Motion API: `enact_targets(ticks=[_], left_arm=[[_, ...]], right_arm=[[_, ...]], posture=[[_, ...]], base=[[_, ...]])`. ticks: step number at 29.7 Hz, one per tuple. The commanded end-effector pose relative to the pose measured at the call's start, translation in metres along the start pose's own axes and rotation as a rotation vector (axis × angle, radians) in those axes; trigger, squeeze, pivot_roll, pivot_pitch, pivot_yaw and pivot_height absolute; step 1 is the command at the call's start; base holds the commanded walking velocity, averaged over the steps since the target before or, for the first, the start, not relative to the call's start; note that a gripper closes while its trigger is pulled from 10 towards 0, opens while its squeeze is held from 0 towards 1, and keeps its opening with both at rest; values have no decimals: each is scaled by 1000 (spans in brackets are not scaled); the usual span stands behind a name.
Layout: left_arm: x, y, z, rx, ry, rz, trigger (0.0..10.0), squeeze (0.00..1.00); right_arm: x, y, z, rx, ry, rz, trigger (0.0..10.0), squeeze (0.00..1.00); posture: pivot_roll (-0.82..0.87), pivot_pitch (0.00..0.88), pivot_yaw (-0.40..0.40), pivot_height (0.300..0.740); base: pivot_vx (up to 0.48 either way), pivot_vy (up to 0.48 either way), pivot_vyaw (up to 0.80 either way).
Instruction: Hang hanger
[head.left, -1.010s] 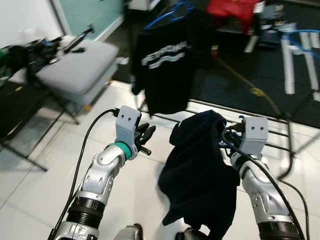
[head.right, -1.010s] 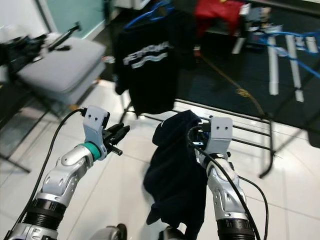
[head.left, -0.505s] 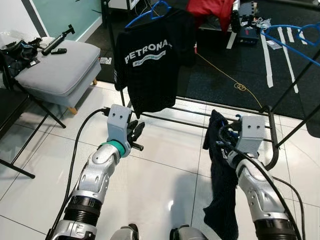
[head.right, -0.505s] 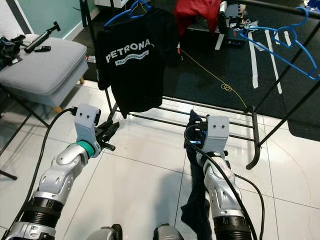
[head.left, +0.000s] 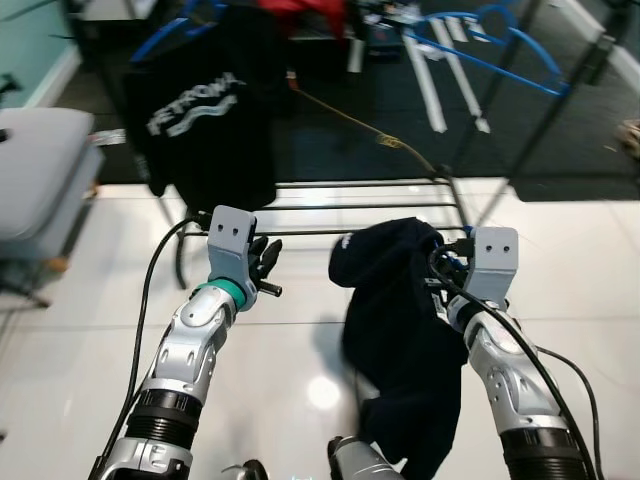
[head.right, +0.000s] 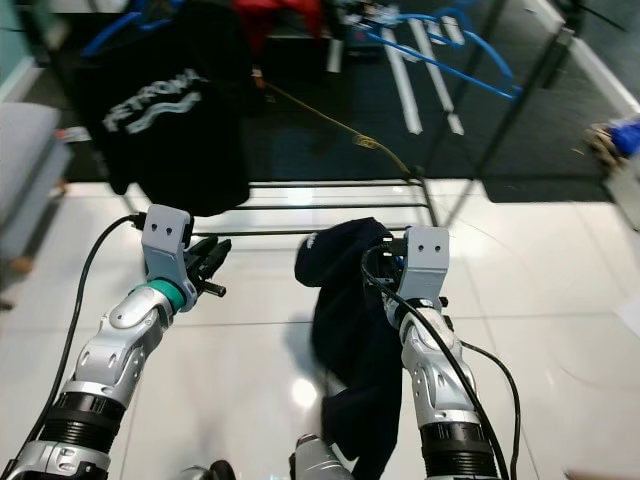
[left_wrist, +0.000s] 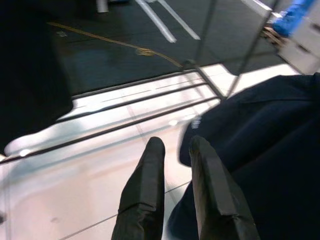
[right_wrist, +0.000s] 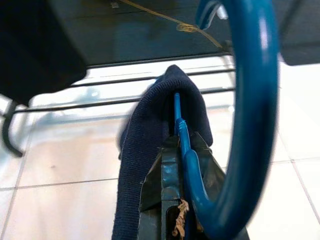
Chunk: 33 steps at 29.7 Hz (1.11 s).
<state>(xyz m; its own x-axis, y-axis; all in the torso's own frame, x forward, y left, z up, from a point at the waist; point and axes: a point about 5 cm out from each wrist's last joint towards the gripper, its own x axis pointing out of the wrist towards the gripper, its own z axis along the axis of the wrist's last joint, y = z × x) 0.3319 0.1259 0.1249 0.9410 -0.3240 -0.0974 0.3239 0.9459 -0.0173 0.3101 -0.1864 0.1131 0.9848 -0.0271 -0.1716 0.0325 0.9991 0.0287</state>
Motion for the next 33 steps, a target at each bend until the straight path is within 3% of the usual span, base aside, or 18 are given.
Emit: enact_targets(ticks=[1,9,15,18,19,20,21,24,26,29,33], left_arm=[[-2,-1,-4,-12,4,2,10000,0],[-1,-1,-2,-16,-6,10,10000,0],[-4,2,-3,-16,-16,45,10000,0],[-7,12,-4,1,-18,132,10000,0],[-7,12,-4,1,-18,132,10000,0],[-8,17,-3,6,-22,176,10000,0],[-8,17,-3,6,-22,176,10000,0],[-18,30,3,31,-45,277,10000,0],[-24,34,6,27,-59,297,10000,0],[-30,36,8,13,-75,304,10000,0],[-30,33,9,8,-82,290,10000,0]], right_arm=[[0,-1,3,0,-14,-1,10000,0],[1,-1,6,-1,-21,14,10000,0],[4,5,12,-13,-35,105,10000,0],[3,27,19,-70,-57,305,10000,0],[3,27,19,-70,-57,305,10000,0],[2,39,21,-109,-71,405,10000,0],[2,39,21,-109,-71,405,10000,0],[6,75,28,-201,-103,652,10000,0],[9,87,30,-222,-118,702,10000,0],[16,93,33,-238,-135,701,10000,0],[24,84,35,-224,-148,583,10000,0]], posture=[[-64,83,41,740],[-63,80,37,740],[-63,70,28,740],[-50,62,-4,740],[-50,62,-4,740],[-32,58,-30,740],[-32,58,-30,740],[24,56,-82,740],[45,54,-97,740],[62,55,-110,740],[57,56,-103,740]], base=[[0,0,-800],[0,0,-781],[0,0,0],[0,0,0],[0,0,0],[0,0,0],[0,0,0],[0,0,0],[0,0,0],[0,0,0],[0,0,0]])
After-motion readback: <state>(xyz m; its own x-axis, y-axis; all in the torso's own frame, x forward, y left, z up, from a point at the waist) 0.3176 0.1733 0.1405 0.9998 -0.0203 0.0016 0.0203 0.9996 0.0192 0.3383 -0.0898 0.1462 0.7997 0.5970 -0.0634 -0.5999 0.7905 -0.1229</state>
